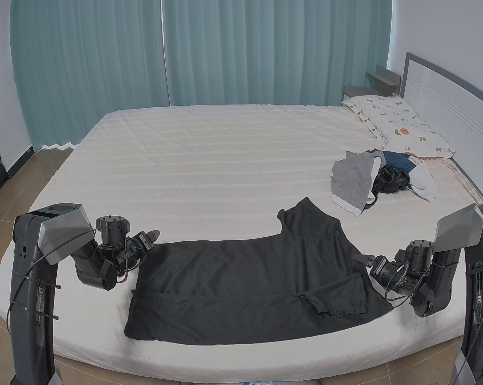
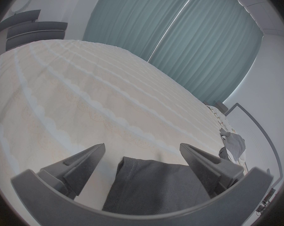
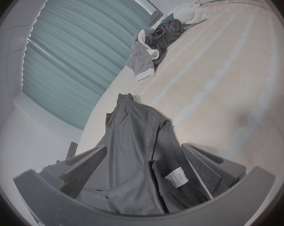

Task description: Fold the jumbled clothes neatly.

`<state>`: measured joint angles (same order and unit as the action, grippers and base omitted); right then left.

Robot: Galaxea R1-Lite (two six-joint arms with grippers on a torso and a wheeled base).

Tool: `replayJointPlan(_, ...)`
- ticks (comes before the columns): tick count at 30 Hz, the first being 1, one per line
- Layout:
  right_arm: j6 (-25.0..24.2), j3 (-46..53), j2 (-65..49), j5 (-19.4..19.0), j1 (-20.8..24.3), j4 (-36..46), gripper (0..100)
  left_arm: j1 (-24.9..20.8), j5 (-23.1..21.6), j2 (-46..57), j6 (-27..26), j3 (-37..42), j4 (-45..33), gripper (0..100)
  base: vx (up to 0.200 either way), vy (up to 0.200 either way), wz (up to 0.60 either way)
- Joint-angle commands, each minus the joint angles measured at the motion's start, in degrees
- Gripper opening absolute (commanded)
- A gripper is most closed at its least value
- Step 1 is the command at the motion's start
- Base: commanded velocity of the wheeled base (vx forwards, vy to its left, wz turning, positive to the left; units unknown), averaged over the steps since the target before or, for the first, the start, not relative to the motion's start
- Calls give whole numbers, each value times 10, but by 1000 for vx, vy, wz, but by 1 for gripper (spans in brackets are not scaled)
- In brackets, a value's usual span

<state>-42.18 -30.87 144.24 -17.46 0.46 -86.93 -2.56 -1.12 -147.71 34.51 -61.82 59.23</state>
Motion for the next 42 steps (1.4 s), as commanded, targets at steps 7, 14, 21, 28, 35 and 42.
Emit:
replayJointPlan(7,0,0,1,0,1,0,100,-9,1,-13,0,-6,4,0,0,0,0)
replayJointPlan(14,8,-16,-14,3,1,3,100,-7,5,-13,3,5,6,0,0,0,0)
replayJointPlan(21,45,-79,-39,4,19,64,100,-3,16,-7,11,6,15,0,0,0,0)
replayJointPlan(28,92,-273,-13,72,40,253,100,-4,18,-2,50,13,16,0,0,0,0)
replayJointPlan(35,92,-424,27,81,50,388,100,-8,18,-1,55,20,17,0,0,0,0)
replayJointPlan(42,90,-558,73,82,59,500,100,-5,18,-1,60,22,17,0,0,0,0)
